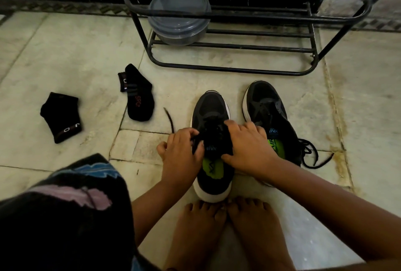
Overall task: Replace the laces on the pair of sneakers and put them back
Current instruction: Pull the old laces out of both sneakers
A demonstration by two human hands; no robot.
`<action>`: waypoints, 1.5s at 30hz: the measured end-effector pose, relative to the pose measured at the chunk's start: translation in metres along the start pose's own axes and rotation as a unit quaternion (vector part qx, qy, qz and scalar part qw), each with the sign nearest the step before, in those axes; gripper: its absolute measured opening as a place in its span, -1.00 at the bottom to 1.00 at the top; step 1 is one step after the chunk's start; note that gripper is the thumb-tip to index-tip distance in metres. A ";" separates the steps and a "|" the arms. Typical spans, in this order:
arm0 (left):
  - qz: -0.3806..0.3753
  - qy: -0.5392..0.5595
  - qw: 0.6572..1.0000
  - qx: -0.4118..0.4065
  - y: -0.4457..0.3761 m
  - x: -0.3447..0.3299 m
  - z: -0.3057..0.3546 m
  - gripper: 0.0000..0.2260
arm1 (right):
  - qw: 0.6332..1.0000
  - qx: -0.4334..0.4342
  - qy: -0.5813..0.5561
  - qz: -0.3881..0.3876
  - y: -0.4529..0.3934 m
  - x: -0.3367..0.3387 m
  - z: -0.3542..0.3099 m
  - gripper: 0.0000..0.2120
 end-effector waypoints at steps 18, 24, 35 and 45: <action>-0.133 0.019 0.884 -0.447 0.046 0.023 0.084 -0.64 | 0.987 0.084 -0.092 -0.104 0.026 0.022 0.001 -0.81; -0.029 0.100 0.966 -0.237 0.003 0.026 0.055 -0.78 | 0.983 0.027 -0.177 0.044 -0.011 0.047 0.023 -0.85; -0.121 0.071 0.989 -0.054 0.008 -0.034 0.019 -0.54 | 0.981 0.027 -0.177 0.078 -0.031 0.007 0.004 -0.84; -0.113 0.103 0.985 -0.078 0.016 -0.031 0.014 -0.56 | 0.986 0.068 -0.152 0.023 -0.033 0.001 0.000 -0.94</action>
Point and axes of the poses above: each hand's wrist, its own y-axis away from the middle knuckle, its own x-axis out of the back of the hand, z = x × y, the point moved 10 cm from there along -y, towards the middle knuckle, and after that the axes turned 13 degrees about y, right-handed, at the moved point
